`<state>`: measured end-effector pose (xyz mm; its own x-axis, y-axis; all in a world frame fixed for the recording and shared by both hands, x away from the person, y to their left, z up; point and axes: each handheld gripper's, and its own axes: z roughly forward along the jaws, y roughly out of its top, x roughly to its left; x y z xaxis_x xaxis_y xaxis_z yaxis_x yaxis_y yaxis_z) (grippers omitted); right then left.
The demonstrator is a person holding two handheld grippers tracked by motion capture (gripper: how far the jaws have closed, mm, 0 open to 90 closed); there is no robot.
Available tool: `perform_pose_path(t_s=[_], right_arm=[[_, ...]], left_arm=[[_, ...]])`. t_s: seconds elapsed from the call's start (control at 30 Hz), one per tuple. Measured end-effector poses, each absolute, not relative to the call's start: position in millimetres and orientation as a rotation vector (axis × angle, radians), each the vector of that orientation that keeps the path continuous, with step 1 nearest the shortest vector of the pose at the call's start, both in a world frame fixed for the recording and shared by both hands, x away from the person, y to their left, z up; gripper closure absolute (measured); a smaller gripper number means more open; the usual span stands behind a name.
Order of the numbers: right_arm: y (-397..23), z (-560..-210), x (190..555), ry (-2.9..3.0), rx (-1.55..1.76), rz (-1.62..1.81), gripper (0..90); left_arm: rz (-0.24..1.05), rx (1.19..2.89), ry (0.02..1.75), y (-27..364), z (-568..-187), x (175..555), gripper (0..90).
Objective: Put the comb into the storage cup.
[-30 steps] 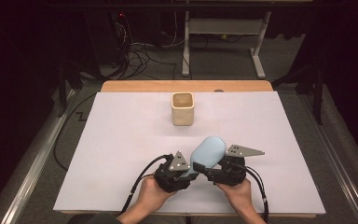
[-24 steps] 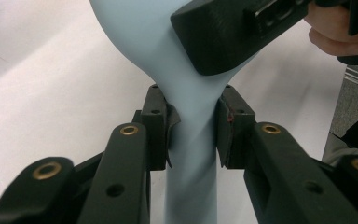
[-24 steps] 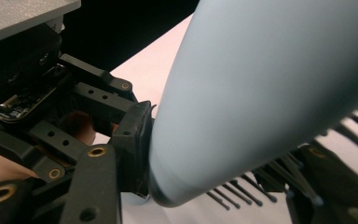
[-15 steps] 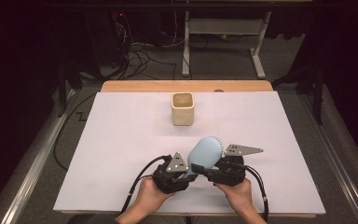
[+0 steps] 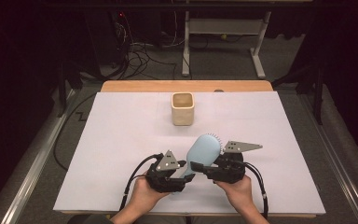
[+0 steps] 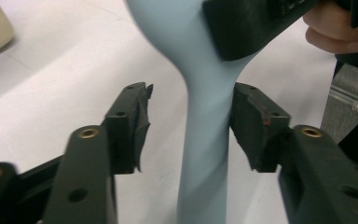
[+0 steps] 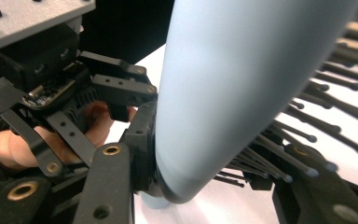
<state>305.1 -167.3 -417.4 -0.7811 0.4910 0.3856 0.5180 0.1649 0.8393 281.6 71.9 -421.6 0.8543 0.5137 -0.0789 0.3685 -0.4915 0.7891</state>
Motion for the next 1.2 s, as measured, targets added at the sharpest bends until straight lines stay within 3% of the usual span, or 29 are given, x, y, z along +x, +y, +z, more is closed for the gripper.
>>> perform_pose_path(t_s=[0.23,1.2], right_arm=[[-172.6,-412.8,306.9,-2.374,-1.041,-1.727,55.5],[-195.3,-399.5,313.2,-2.411,-1.102,-1.676,55.3]], left_arm=[[0.259,2.079,0.621,85.8,-420.4,277.8,37.6],[0.306,1.991,0.747,136.8,-419.0,284.7,37.8]])
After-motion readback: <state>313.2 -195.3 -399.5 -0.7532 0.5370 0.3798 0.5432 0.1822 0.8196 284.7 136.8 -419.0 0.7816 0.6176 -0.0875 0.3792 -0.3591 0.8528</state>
